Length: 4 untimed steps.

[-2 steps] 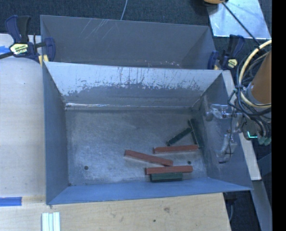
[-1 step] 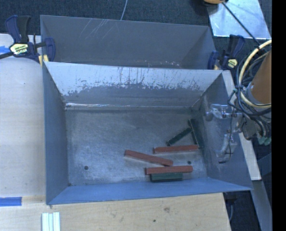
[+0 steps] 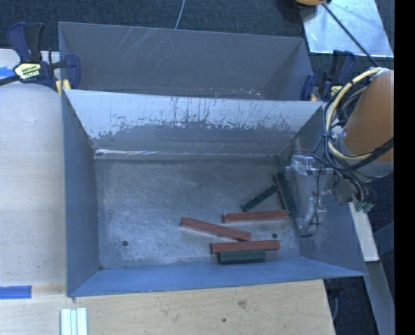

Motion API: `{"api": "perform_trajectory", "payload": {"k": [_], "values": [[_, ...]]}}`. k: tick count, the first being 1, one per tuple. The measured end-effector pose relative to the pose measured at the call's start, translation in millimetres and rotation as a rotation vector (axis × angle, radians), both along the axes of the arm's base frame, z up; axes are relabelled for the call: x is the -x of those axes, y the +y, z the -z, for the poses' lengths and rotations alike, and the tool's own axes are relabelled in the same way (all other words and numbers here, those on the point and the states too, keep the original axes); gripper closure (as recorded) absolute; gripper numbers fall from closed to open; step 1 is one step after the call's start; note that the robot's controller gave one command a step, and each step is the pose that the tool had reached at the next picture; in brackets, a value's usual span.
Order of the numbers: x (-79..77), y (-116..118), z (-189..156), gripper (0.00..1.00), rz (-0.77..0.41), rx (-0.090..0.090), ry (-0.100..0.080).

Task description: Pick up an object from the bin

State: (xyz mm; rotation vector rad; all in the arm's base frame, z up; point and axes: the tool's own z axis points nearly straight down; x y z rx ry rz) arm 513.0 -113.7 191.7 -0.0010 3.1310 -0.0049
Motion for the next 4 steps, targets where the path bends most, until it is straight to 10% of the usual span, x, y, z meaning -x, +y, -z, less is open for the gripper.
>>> {"api": "perform_trajectory", "payload": {"k": [1, 2, 3, 4], "values": [[-1.5, 11, 61, 0.00, 0.094, -0.002, 0.003], [-9.9, 26, 116, 1.00, 0.124, -0.001, -0.012], [-9.9, 26, 116, 1.00, 0.124, -0.001, -0.012], [-21.1, 30, 72, 1.00, -0.172, 0.000, 0.008]]}}
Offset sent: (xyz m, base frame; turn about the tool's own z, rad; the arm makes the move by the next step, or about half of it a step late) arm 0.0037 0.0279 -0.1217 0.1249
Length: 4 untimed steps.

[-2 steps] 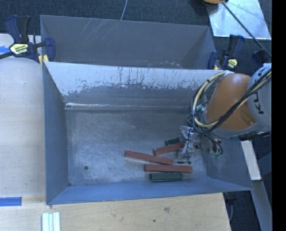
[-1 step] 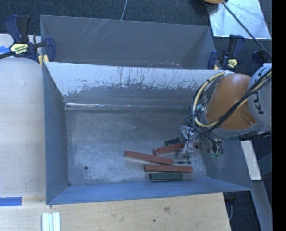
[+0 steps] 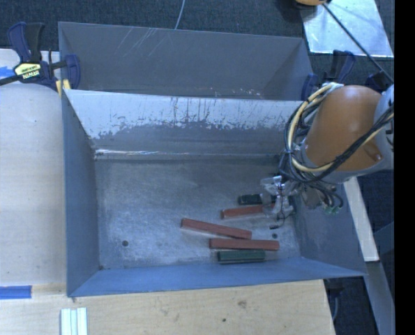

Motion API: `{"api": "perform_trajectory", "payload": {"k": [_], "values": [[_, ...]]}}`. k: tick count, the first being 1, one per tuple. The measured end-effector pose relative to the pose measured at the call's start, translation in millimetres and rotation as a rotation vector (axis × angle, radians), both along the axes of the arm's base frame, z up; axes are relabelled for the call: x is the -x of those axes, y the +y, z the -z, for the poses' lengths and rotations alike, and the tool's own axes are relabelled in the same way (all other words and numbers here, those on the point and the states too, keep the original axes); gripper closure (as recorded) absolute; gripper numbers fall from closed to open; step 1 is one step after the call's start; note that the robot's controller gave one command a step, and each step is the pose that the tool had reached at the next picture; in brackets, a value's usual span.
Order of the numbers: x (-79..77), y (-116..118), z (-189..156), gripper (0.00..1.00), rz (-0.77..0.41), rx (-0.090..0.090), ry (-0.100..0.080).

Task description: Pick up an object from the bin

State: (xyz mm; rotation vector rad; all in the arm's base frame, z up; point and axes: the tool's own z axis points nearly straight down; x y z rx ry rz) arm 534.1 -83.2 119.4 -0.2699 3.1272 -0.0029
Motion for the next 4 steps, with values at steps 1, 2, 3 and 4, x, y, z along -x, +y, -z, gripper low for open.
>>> {"api": "perform_trajectory", "payload": {"k": [1, 2, 3, 4], "values": [[-18.8, 8, -40, 1.00, 0.020, -0.002, 0.000], [-21.7, 29, -49, 1.00, 0.244, -0.002, -0.002], [-0.9, -11, -39, 0.00, 0.013, -0.001, 0.000], [-1.0, -10, -39, 0.00, 0.012, -0.001, 0.000]]}}
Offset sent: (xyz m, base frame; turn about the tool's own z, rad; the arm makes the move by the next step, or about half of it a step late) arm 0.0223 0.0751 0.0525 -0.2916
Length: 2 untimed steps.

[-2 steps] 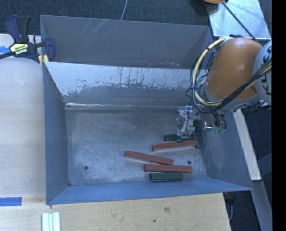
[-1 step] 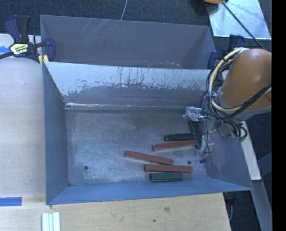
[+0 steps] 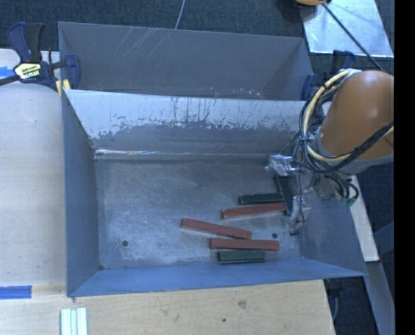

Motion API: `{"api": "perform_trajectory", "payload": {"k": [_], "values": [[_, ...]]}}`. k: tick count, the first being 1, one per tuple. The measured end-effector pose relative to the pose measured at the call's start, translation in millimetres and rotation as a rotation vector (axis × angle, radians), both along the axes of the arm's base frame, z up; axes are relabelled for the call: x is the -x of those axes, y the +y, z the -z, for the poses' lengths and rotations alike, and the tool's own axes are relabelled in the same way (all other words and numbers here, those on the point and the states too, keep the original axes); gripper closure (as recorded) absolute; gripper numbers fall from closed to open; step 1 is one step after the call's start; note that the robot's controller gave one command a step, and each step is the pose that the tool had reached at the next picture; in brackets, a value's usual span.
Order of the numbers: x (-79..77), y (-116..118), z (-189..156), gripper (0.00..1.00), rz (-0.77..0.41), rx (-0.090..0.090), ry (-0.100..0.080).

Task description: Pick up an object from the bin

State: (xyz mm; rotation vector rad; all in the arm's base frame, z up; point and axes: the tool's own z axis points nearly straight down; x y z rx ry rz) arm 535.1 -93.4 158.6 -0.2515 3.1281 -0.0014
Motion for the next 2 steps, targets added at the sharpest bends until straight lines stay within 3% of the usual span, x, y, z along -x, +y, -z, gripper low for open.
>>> {"api": "perform_trajectory", "payload": {"k": [1, 2], "values": [[-5.8, 0, 5, 0.00, 0.006, 0.002, -0.005], [1.8, -23, 30, 0.00, -0.073, -0.004, 0.011]]}}
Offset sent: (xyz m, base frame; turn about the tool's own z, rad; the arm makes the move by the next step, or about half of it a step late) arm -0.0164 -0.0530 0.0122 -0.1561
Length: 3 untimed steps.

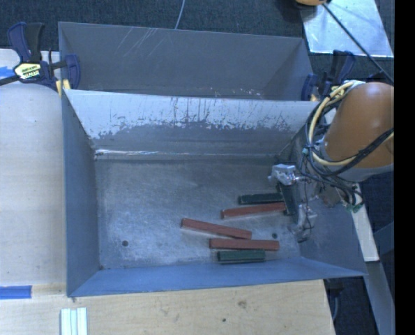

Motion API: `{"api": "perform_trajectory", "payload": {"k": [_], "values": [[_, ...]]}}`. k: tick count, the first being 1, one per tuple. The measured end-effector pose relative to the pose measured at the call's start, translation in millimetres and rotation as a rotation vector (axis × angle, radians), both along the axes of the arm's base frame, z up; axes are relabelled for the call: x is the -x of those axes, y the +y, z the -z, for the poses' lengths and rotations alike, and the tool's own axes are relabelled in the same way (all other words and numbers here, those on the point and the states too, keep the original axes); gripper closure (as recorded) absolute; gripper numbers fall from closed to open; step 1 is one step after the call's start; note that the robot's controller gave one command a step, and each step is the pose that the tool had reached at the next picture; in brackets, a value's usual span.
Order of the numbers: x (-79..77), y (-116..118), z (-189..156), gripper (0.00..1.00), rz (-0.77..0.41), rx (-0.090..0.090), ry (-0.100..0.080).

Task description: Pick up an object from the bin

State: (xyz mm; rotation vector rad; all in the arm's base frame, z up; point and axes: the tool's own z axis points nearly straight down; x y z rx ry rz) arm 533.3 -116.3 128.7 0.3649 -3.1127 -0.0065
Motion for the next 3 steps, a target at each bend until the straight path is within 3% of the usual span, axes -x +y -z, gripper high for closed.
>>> {"api": "perform_trajectory", "payload": {"k": [1, 2, 3], "values": [[-48.0, 2.8, 51.7, 0.00, -0.069, 0.002, -0.014], [-52.7, -4.2, 57.9, 1.00, -0.072, 0.003, -0.013], [-52.7, -4.2, 57.9, 1.00, -0.072, 0.003, -0.013]]}}
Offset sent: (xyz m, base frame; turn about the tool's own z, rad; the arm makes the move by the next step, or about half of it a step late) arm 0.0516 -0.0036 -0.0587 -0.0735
